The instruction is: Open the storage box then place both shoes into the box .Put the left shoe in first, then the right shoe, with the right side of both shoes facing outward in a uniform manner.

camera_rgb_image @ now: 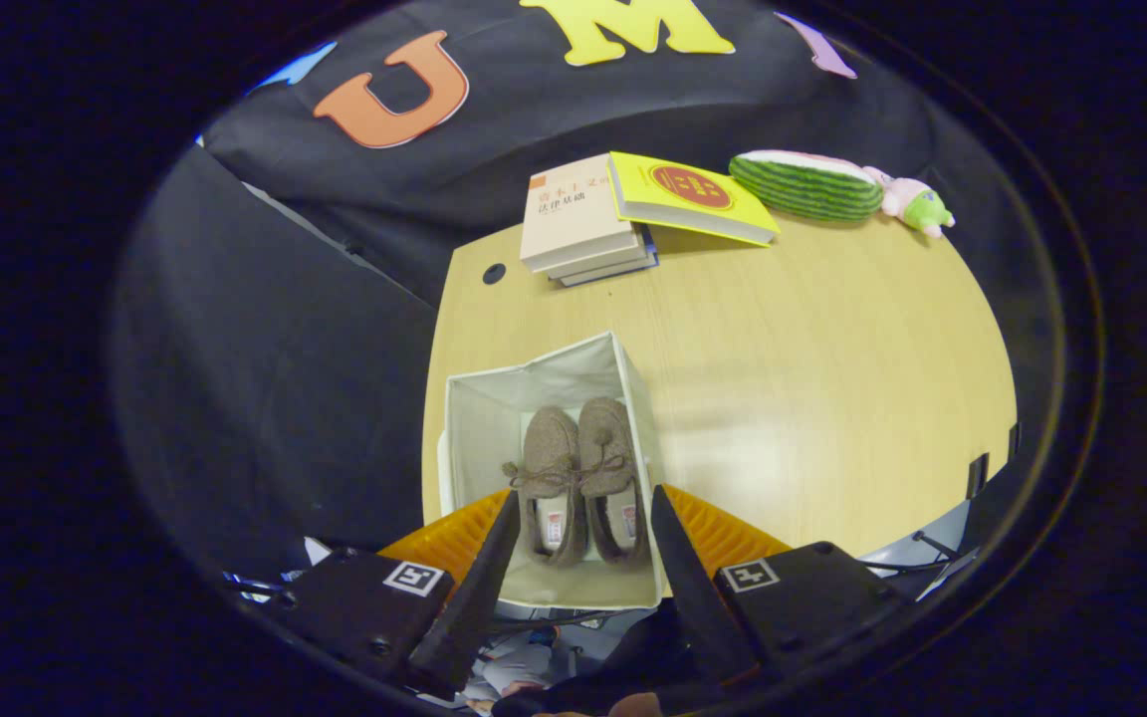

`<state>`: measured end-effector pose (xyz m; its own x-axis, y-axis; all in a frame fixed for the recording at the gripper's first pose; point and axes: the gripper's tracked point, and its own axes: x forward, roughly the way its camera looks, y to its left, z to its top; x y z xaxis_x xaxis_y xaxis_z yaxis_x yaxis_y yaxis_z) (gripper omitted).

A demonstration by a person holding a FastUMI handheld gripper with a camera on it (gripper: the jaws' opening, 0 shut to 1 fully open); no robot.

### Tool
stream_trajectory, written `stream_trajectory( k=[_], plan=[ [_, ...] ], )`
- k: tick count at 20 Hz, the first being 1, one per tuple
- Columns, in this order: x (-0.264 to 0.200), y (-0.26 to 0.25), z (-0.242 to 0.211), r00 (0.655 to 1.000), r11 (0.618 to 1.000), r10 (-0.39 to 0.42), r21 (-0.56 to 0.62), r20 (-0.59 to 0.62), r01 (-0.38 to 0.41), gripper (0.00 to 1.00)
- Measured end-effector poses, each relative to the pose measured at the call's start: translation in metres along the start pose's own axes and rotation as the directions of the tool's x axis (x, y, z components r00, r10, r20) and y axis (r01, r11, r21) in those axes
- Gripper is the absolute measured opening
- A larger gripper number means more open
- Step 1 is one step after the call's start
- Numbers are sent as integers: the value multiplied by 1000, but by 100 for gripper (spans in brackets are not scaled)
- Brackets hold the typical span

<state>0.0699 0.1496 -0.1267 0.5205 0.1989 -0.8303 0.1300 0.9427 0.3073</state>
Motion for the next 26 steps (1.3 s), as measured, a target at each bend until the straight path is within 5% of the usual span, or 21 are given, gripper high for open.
stream_trajectory(
  k=[8,15,18,22,26],
  plan=[
    [-52,2,17,960,998,-10,-58,280,28,86],
    [-106,-5,17,860,995,-1,-86,510,52,86],
    [-135,-16,13,807,992,-9,-99,591,84,100],
    [-151,-44,3,745,986,-36,-99,666,136,100],
    [-153,-62,-8,723,984,-41,-97,689,148,100]
  ],
)
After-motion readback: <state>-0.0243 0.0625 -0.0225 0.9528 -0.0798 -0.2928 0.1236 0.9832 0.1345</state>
